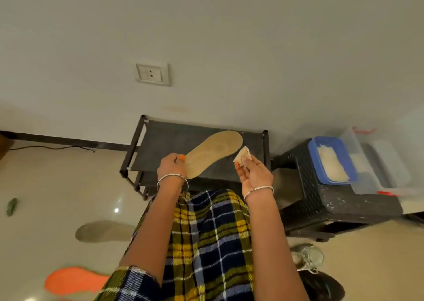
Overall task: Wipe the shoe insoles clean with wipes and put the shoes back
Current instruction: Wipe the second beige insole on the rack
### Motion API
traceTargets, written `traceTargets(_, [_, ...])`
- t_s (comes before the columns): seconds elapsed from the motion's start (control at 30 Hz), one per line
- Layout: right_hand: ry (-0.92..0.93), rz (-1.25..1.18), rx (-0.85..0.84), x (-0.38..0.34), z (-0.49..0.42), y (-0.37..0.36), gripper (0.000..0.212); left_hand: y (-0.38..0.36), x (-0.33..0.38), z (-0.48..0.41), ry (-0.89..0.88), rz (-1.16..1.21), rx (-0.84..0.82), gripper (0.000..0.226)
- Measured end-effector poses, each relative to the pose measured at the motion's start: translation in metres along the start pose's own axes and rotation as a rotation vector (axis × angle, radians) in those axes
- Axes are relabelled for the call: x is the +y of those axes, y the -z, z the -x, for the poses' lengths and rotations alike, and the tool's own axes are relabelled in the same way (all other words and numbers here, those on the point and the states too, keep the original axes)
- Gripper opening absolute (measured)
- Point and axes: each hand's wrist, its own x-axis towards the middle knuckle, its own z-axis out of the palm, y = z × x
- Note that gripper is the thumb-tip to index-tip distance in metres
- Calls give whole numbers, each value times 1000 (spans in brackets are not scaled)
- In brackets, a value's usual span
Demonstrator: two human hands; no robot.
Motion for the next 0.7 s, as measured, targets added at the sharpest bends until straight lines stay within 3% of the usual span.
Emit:
traceTargets(0.23, [49, 53, 200, 16, -85, -22, 15, -52, -3, -75, 32, -210, -4, 23])
traceTargets(0.47, [217, 333, 249, -4, -152, -25, 11, -93, -2, -122, -13, -452, 30, 27])
traceTargets(0.7, [341, 511, 283, -11, -172, -11, 14, -122, -7, -130, -60, -532, 173, 27])
